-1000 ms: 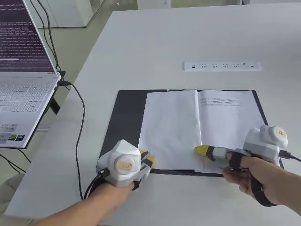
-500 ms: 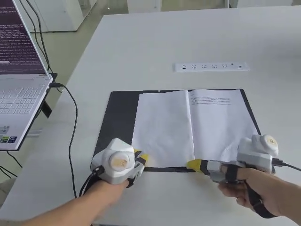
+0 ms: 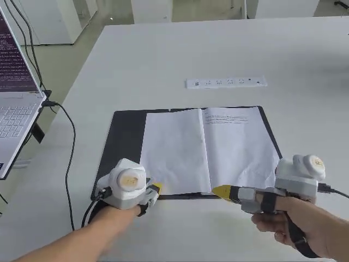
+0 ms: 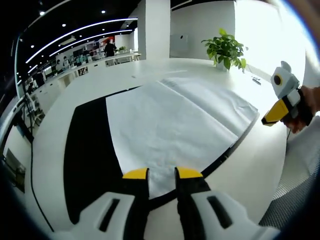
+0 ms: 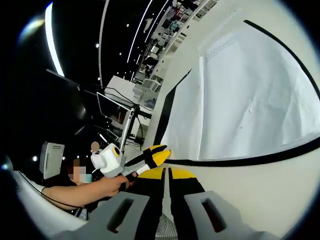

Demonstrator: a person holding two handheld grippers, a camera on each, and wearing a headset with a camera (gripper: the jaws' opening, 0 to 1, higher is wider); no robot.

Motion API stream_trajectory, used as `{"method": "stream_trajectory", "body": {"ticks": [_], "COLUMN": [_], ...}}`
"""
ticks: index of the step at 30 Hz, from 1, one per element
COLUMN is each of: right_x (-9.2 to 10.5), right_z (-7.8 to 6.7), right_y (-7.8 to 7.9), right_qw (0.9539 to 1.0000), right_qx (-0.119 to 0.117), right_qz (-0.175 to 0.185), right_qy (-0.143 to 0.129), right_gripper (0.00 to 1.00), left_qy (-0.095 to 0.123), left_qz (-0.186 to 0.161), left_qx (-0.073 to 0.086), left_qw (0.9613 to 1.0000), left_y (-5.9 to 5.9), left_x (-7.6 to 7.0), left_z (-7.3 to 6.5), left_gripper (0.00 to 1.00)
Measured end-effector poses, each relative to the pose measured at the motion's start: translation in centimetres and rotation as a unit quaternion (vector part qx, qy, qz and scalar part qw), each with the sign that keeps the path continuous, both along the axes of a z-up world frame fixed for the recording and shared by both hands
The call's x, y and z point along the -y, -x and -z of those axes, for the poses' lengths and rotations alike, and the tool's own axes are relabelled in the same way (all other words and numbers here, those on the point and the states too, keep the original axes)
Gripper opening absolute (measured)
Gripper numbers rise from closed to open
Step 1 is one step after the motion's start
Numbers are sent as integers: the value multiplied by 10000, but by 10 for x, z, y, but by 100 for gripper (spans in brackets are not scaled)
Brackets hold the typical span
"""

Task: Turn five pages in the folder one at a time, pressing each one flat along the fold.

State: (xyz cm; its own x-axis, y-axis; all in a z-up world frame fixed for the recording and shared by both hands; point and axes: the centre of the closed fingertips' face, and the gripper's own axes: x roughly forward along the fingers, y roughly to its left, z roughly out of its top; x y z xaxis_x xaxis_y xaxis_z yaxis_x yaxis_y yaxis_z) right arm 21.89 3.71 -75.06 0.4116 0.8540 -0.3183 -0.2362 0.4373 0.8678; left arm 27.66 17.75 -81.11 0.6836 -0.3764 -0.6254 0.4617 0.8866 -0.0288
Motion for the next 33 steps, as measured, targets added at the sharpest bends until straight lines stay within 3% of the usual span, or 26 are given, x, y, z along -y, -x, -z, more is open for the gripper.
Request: {"method": "stream_trajectory", "body": {"ticks": [5,7,10,12,16,19,23,27,32,33], "right_x": [26,32,45,51,56,58,69,81,108,111], "right_z": [-13,-14,-17,-18,-26,-42,-61,-69,-73,-74], "right_y": [11,17,25,31,37,31,21,18,11,11], "right_qw": [9971,9958,9893,9852,9844,9817,9719,9637,9427,9424], "right_qx": [539,607,957,1053,1163,1351,1689,1847,2113,2112], "right_qz": [103,48,40,-9,12,288,679,878,1258,1281], "right_qy": [524,676,1100,1351,1322,1312,1492,1717,2255,2257], "right_gripper": [19,21,32,40,42,44,50,55,65,65], "left_qy": [179,246,281,352,377,360,366,315,332,364], "left_qz": [-66,-56,-91,-89,-42,-39,-26,-23,-116,-142], "left_qx": [113,175,228,350,495,528,622,650,665,640], "left_qw": [9998,9995,9993,9987,9981,9979,9974,9974,9972,9972], "left_y": [9,14,18,20,26,31,38,44,49,50], "left_x": [1,2,1,1,1,-1,-3,-7,-13,-13], "left_z": [-19,-30,-43,-55,-71,-82,-96,-103,-111,-113], "left_gripper": [22,23,29,30,31,37,43,49,60,63]}}
